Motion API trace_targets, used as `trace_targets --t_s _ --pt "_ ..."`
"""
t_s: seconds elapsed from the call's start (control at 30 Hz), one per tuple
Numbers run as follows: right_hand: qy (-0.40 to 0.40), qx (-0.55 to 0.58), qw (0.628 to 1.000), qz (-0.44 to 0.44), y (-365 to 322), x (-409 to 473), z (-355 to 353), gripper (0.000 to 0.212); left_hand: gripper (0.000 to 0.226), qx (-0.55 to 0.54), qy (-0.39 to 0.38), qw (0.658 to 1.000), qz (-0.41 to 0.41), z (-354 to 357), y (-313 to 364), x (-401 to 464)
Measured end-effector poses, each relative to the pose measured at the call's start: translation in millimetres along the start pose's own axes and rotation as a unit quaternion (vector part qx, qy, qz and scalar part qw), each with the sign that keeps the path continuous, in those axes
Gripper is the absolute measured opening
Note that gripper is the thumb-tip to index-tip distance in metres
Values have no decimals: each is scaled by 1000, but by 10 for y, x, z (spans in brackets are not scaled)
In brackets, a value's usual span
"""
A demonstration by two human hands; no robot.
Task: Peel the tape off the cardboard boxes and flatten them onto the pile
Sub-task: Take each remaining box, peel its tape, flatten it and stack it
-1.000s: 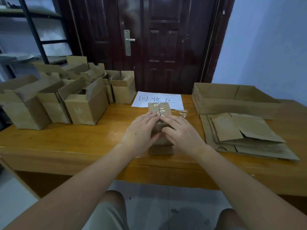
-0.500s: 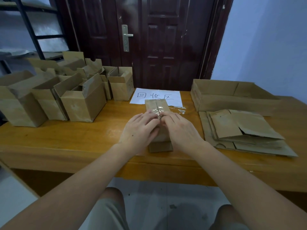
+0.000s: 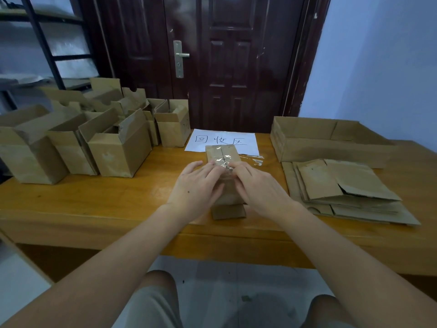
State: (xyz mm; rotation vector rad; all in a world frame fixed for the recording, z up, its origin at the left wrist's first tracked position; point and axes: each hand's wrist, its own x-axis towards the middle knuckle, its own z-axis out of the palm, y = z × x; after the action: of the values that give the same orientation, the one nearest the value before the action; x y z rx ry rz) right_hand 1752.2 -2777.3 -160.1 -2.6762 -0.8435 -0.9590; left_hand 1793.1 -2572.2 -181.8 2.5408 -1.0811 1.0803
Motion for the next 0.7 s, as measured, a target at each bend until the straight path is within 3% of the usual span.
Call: trace_targets --t_s 0.13,0.3,0.47,0.57,0.7 --pt "-8 26 1000 8 12 -13 -3 15 12 7 8 1000 6 -29 1 20" --pt "-13 29 999 29 5 -8 5 28 27 23 -9 1000 1 -6 -4 18" --pt "8 35 998 46 37 6 26 26 17 3 20 1000 -4 -13 -4 42" --pt "7 41 999 32 51 12 28 32 26 -18 23 999 -12 -38 -8 33" --pt "14 45 998 38 45 34 14 27 21 -8 30 999 15 -2 -39 16"
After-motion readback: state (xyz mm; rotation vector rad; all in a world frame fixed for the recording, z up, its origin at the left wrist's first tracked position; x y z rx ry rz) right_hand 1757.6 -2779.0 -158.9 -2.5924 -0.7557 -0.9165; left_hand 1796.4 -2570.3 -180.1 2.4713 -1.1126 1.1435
